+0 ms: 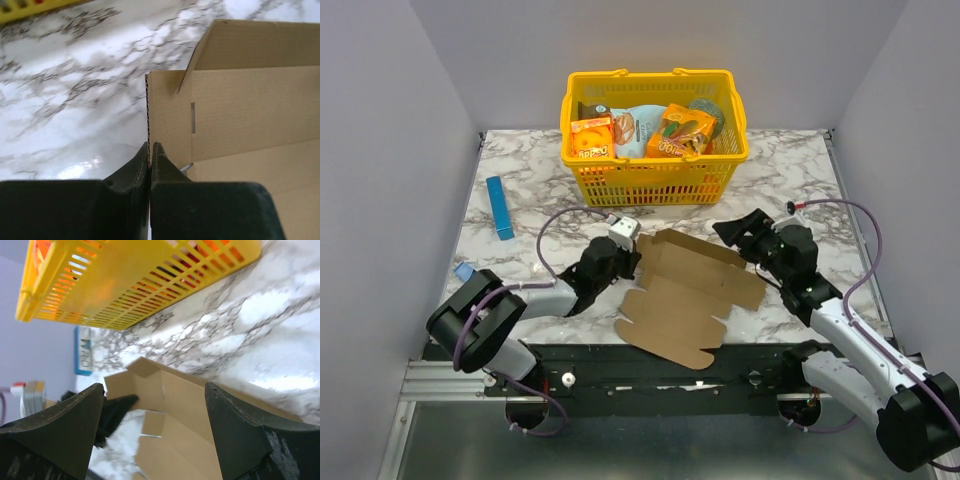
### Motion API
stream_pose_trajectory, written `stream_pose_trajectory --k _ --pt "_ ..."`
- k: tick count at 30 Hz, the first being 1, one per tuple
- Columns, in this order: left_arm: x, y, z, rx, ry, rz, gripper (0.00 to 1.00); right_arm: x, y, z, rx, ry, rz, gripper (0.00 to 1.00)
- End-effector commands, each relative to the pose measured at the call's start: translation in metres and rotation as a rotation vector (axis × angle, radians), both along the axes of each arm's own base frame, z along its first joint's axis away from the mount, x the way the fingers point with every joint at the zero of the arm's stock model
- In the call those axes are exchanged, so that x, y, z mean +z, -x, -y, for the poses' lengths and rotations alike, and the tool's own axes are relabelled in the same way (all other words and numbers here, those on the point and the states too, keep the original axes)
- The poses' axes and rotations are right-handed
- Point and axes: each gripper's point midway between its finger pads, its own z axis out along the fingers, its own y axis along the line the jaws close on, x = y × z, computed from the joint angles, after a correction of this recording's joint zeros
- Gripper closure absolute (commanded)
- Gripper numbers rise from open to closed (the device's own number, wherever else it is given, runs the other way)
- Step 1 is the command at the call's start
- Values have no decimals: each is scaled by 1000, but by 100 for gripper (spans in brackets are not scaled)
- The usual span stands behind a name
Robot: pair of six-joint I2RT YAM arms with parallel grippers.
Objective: Fold the paper box
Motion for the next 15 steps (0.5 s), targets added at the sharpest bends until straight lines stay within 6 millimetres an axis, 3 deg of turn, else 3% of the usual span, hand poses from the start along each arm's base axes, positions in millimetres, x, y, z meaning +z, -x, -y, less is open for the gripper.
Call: stream_pose_trajectory --k 1,7,14,15 --pt "44 4 15 -16 -113 308 96 -11 12 -14 -19 -265 -150 11" --pt "48 -3 -18 281 -261 380 99 -3 26 -24 5 -465 -212 12" --pt "55 -6 -26 447 -325 460 100 34 31 -17 -4 -466 -131 13" --pt "63 -6 -23 458 -301 487 100 37 31 -17 0 -464 -124 13"
